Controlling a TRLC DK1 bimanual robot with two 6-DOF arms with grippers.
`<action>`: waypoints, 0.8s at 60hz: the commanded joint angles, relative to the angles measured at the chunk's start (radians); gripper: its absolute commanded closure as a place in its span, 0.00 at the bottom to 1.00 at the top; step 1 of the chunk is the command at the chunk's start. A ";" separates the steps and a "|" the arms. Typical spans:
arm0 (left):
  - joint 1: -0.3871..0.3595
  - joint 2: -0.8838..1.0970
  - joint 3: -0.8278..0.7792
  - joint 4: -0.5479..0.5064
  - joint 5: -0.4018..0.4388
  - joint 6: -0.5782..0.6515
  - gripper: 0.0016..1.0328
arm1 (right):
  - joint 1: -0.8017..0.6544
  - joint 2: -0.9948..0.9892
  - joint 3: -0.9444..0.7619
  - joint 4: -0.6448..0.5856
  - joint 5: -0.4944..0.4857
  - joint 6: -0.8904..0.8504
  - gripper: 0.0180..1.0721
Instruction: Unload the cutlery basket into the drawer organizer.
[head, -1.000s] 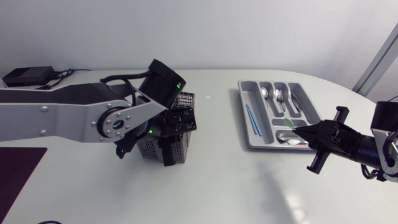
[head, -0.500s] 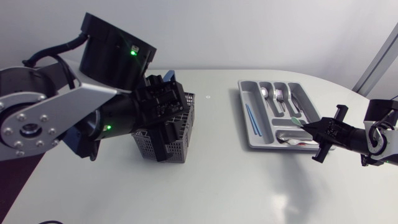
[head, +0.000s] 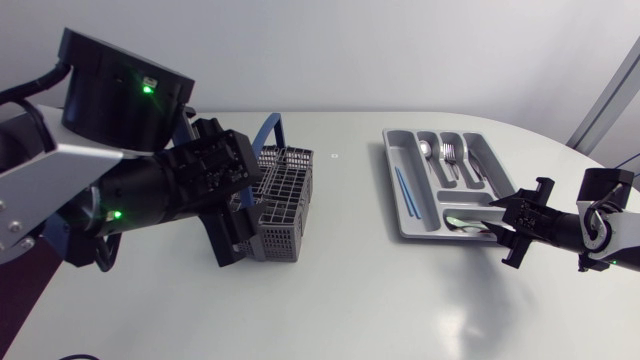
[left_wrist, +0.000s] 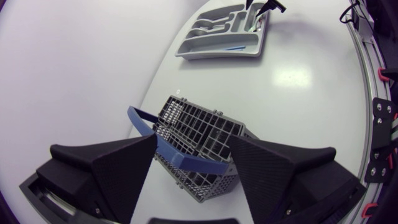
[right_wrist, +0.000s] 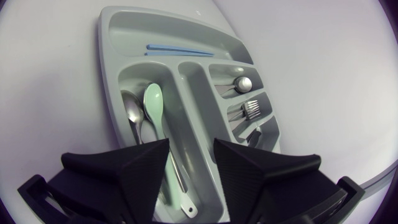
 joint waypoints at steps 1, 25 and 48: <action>0.016 -0.032 -0.041 -0.017 0.012 -0.032 0.11 | -0.002 -0.042 -0.028 0.002 0.003 -0.026 0.13; 0.160 -0.087 -0.133 -0.071 0.126 -0.075 0.11 | 0.343 -0.348 -0.037 -0.120 0.100 0.313 0.09; 0.258 -0.078 -0.253 -0.046 0.218 -0.081 0.60 | 0.638 -0.131 0.201 -0.106 0.219 0.598 0.53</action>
